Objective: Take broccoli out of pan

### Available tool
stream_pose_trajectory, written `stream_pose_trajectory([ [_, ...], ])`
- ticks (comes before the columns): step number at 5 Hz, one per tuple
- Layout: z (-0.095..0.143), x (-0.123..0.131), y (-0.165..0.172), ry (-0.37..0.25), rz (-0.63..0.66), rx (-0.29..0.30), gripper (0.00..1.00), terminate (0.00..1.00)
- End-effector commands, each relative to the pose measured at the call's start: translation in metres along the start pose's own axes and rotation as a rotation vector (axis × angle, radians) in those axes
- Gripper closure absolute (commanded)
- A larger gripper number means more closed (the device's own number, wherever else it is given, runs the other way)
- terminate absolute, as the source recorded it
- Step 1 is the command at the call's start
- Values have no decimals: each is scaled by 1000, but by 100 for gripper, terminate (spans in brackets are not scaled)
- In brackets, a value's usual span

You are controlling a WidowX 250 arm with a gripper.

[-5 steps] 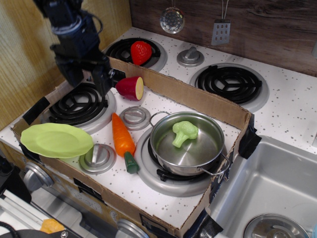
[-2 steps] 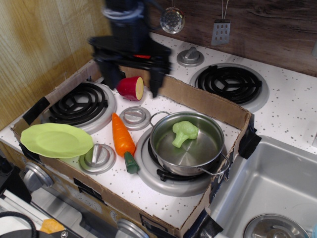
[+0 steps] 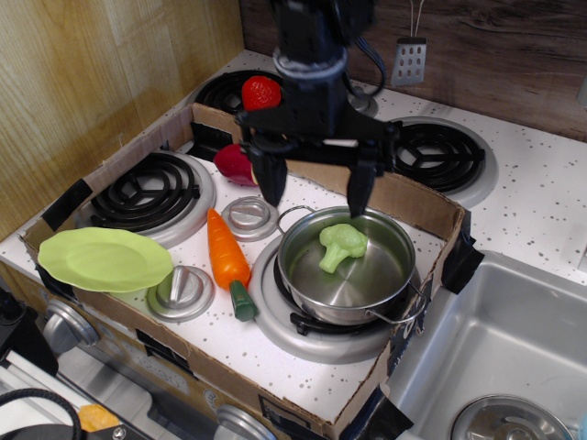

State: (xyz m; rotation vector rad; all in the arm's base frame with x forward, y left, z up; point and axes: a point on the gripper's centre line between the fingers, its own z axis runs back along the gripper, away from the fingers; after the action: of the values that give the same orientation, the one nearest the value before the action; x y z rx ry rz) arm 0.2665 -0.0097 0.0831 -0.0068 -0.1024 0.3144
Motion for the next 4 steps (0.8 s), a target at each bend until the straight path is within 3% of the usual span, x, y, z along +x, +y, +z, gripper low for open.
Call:
stream_pose_trajectory([
  [1, -32, 14, -10, -67, 32, 25, 0, 0],
  [3, -47, 13, -14, -73, 40, 73, 0, 0],
  [4, -54, 13, -17, -78, 55, 59, 0, 0],
])
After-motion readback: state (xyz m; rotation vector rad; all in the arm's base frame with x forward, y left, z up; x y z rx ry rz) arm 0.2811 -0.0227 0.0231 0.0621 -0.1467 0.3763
